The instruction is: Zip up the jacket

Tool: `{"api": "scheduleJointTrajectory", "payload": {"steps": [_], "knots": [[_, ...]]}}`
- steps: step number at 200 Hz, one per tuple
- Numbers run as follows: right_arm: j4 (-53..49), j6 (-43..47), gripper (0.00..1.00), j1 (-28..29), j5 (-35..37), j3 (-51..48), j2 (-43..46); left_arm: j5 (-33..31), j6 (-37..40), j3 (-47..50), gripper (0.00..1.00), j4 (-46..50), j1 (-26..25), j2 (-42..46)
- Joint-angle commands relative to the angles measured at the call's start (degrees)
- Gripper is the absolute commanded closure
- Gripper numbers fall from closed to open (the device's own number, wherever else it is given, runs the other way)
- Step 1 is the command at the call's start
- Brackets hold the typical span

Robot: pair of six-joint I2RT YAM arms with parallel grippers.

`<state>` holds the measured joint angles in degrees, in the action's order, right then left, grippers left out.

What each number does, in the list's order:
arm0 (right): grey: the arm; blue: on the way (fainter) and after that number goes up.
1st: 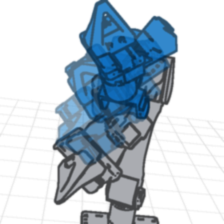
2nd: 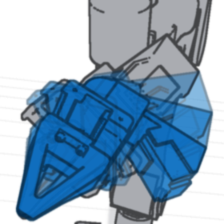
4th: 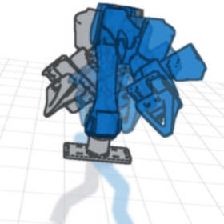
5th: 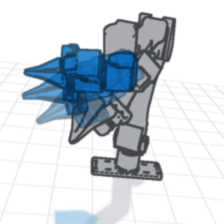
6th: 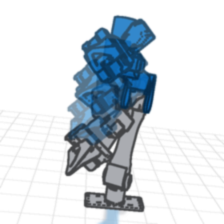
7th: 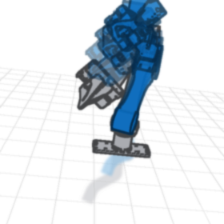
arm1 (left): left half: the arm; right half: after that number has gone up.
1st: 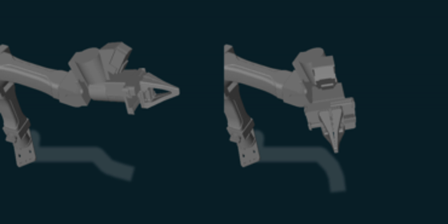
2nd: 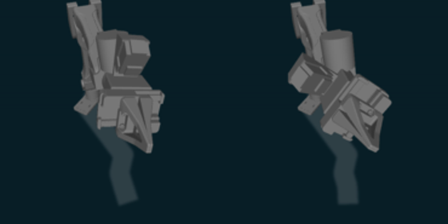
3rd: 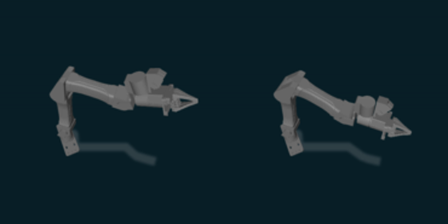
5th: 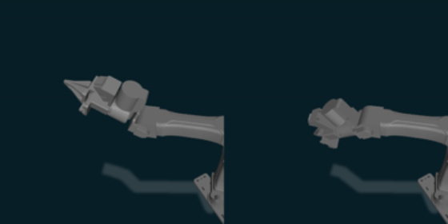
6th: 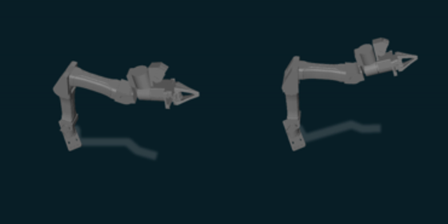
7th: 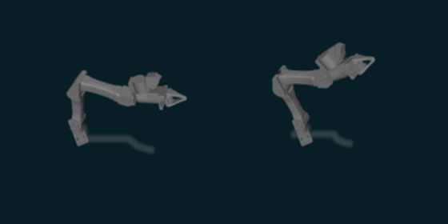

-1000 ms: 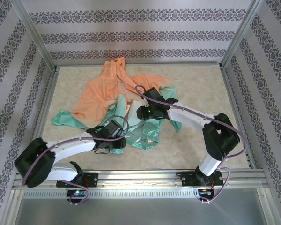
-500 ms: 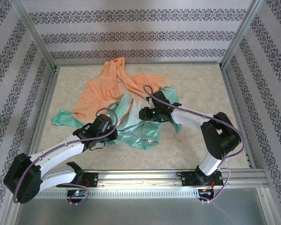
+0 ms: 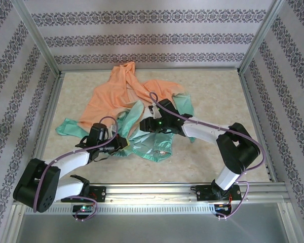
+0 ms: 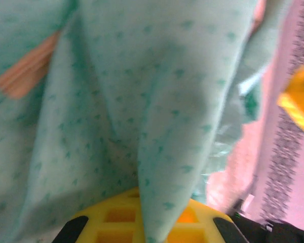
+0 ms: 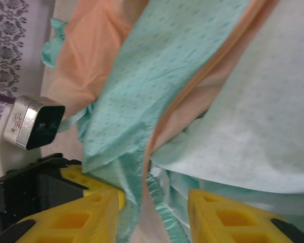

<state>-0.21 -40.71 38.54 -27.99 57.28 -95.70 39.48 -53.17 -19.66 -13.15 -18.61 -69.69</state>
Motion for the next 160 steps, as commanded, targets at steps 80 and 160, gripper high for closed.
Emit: {"api": "scheduleJointTrajectory", "payload": {"steps": [80,160], "knots": [[3.6,-8.9,0.51,-1.4,-5.7,-1.4,2.5,12.6,-10.8,0.9,1.00,-34.1,0.6,-5.3],[8.5,-19.9,0.44,-1.3,-6.9,-6.2,2.9,10.4,-9.4,0.8,1.00,-32.9,0.6,-2.8]]}}
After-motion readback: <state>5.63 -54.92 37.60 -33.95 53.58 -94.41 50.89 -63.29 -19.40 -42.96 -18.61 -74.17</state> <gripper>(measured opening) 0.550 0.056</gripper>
